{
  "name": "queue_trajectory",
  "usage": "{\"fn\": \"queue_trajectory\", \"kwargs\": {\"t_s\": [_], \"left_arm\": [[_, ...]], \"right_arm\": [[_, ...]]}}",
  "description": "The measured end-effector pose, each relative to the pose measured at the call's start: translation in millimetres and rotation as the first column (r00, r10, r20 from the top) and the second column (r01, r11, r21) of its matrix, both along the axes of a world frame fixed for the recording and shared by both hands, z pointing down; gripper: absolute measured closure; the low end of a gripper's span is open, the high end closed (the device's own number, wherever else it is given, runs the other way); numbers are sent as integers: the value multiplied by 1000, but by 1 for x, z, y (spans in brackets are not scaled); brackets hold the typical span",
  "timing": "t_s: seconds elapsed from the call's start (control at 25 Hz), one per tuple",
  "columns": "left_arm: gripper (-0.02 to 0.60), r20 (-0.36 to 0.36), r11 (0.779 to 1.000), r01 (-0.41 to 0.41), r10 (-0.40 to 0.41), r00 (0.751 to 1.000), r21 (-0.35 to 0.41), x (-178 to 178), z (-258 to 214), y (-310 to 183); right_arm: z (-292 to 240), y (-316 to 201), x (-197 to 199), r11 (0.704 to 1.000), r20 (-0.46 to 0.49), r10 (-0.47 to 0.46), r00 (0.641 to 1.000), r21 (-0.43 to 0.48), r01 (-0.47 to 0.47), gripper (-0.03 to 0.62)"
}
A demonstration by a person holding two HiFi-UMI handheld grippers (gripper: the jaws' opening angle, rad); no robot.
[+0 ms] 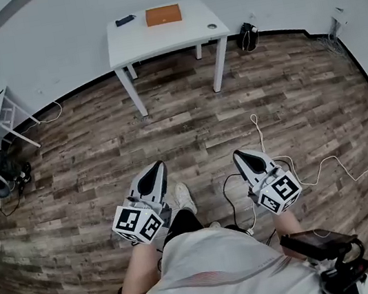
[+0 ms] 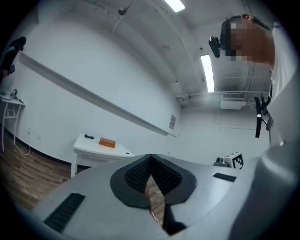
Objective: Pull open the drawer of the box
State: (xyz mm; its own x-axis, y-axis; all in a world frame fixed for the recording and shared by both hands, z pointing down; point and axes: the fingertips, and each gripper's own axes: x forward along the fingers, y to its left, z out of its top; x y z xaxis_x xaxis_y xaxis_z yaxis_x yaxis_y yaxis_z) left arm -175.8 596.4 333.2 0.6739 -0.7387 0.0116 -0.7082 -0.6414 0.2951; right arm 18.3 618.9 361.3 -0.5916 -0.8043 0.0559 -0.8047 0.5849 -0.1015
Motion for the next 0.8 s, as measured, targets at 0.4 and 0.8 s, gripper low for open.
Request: {"fn": "queue_trajectory", "kwargs": {"t_s": [0.4,0.8], "left_arm": [[572,-52,1000,-21,20,998,-22,33,-3,-122],[572,-46,999,-46,46,998,3,15,-25,-285]], "right_arm": [[4,-101,44,999,-14,48,999,-18,-49,600],[-23,-272,16,998,-25,64,998,-18,-65,600]]}}
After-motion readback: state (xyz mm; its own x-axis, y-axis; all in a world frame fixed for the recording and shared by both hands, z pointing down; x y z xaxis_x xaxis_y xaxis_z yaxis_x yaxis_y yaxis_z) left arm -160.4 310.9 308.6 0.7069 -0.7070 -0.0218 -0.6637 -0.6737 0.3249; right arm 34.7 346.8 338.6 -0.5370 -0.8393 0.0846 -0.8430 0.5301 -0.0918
